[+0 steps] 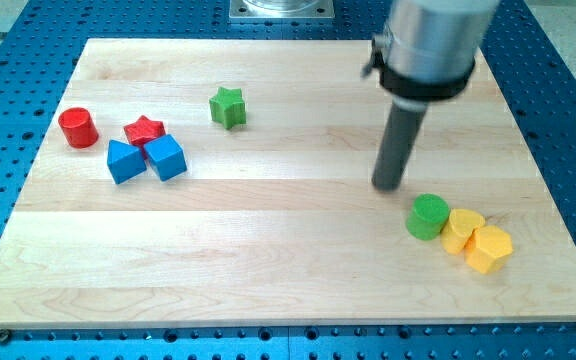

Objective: Place the green star at the center of the board

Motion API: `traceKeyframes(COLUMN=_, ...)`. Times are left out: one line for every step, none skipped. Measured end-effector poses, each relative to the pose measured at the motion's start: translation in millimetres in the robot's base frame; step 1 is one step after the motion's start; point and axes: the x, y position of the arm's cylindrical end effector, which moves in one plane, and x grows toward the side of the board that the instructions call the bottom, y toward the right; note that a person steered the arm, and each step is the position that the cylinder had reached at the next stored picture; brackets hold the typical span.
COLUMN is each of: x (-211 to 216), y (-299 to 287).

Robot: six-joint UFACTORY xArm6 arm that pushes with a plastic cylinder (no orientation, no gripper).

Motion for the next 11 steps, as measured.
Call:
traceKeyframes(x=-103.5, y=-33.4)
traceKeyframes(x=-176.3, y=-126.2)
traceKeyframes(x=-178.0, y=-246.6)
traceKeyframes(x=-156.4, y=-259.8)
traceKeyframes(x=-132.4, y=-223.6)
traceKeyframes(x=-101.4, y=-207.1)
traceKeyframes(x=-72.8, y=-182.8)
traceKeyframes(x=-52.8, y=-129.1)
traceKeyframes(x=-32.5, y=-83.5)
traceKeyframes(x=-27.0, y=-80.5)
traceKeyframes(x=-80.2, y=-105.3)
